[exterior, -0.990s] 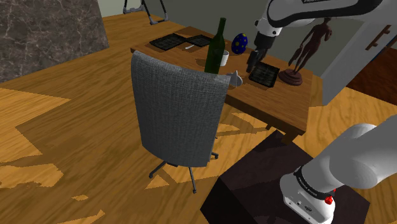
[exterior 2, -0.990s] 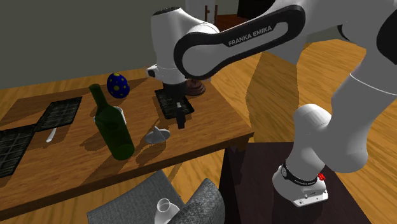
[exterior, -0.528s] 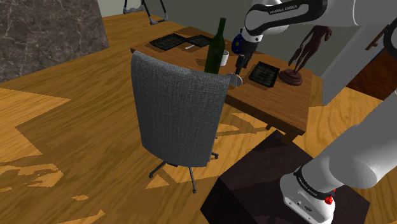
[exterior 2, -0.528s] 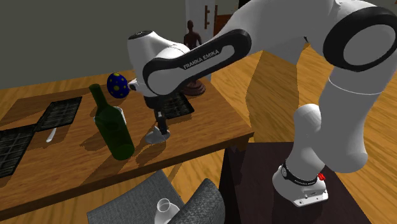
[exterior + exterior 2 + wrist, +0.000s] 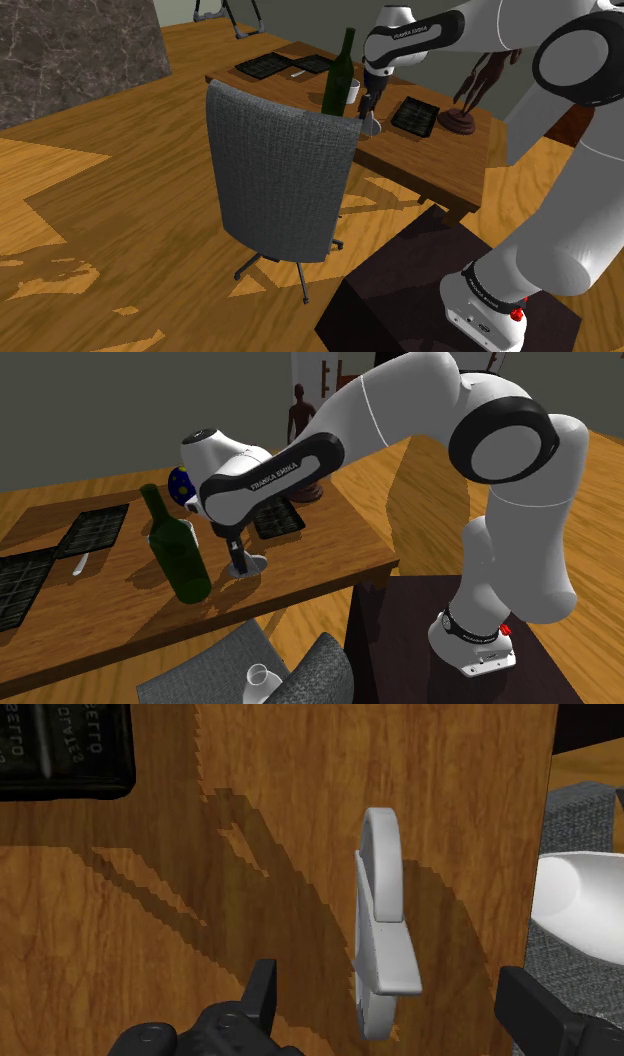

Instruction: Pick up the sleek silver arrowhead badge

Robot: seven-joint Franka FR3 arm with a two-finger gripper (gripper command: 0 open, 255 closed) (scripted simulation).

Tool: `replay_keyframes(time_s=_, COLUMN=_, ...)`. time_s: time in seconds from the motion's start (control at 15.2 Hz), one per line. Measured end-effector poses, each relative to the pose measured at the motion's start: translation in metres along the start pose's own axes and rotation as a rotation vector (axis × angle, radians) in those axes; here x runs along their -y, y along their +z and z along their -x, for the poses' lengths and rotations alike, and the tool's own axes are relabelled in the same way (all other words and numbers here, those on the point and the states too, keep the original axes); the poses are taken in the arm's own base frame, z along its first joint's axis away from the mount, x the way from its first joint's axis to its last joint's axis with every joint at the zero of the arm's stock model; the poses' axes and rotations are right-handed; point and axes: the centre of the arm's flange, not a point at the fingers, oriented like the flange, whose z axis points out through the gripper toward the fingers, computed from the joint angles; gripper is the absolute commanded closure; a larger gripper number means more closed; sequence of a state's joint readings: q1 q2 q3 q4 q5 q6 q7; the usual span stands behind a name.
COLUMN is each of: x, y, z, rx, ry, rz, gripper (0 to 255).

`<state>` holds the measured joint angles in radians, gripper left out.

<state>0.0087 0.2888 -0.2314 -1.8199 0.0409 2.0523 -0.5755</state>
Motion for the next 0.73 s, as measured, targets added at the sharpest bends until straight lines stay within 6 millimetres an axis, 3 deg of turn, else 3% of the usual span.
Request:
replay_keyframes(time_s=0.26, x=-0.001, y=0.021, z=-0.001, rx=0.0, ry=-0.001, rz=0.0, gripper=0)
replay_keyframes(time_s=0.33, x=-0.001, y=0.022, z=-0.001, rx=0.0, ry=-0.001, rz=0.0, gripper=255)
replay_keyframes(time_s=0.73, x=-0.001, y=0.024, z=-0.002, rx=-0.001, ry=-0.001, rz=0.001, gripper=255)
